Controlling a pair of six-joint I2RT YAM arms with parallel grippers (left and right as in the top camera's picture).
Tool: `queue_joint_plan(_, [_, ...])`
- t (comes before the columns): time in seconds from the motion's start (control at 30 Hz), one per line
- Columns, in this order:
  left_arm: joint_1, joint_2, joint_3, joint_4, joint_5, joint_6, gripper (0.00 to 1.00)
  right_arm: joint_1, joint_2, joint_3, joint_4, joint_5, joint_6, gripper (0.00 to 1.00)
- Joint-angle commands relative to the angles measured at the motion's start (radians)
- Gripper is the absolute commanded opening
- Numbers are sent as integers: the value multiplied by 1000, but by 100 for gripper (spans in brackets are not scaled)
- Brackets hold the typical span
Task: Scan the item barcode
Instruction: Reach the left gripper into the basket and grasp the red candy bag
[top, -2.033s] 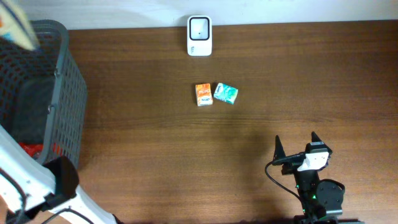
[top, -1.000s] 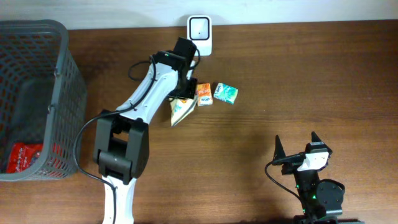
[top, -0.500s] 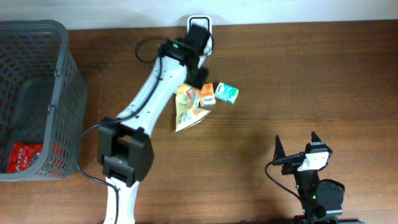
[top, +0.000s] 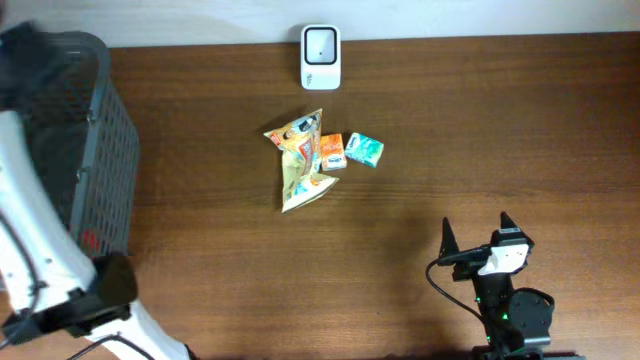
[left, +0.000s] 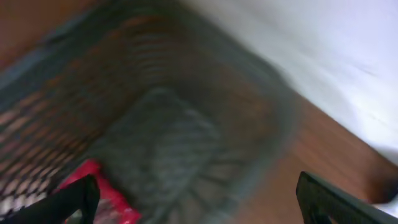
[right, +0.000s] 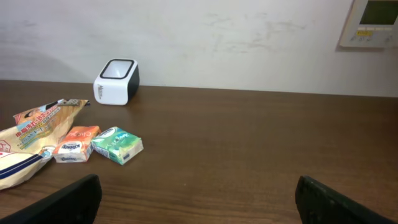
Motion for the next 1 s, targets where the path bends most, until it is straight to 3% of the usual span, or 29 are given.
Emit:
queue_joint_plan(0.0, [183,24,-127,-33,-21,-63,99,-7,-6,-8,-3,5,-6,99])
queue_joint_plan(0.13, [267,26,-419,38,-21,-161,99,-7,-6,-8,-3,5,-6,98])
queue_joint_plan(0.23, [273,26,-743,224,-21,-160,99,-7,-6,-8,-3,5,-6,98])
queue_joint_plan(0.37, [268,26,-1044,456,-18,-160,98,-7,-6,-8,-3,5,-6,98])
queue_joint_plan(0.53, [269,26,-1216,567,-22,-161,90,-7,-6,-8,-3,5,-6,99])
queue_joint_plan(0.77, [269,26,-1246,535,-152,-161,84,-7,-6,-8,-3,5,-6,98])
queue_joint_plan(0.83, [269,26,-1255,536,-153,-161,75,-7,-6,-8,-3,5,-6,98])
queue_joint_plan(0.87, [269,26,-1261,536,-153,-160,63,-7,-6,-8,-3,5,-6,98])
queue_joint_plan(0.9, [269,26,-1266,536,-152,-160,43,-7,-6,-8,-3,5,-6,98])
queue_joint_plan(0.97, [269,26,-1279,536,-153,-160,31,-7,-6,-8,-3,5,-6,98])
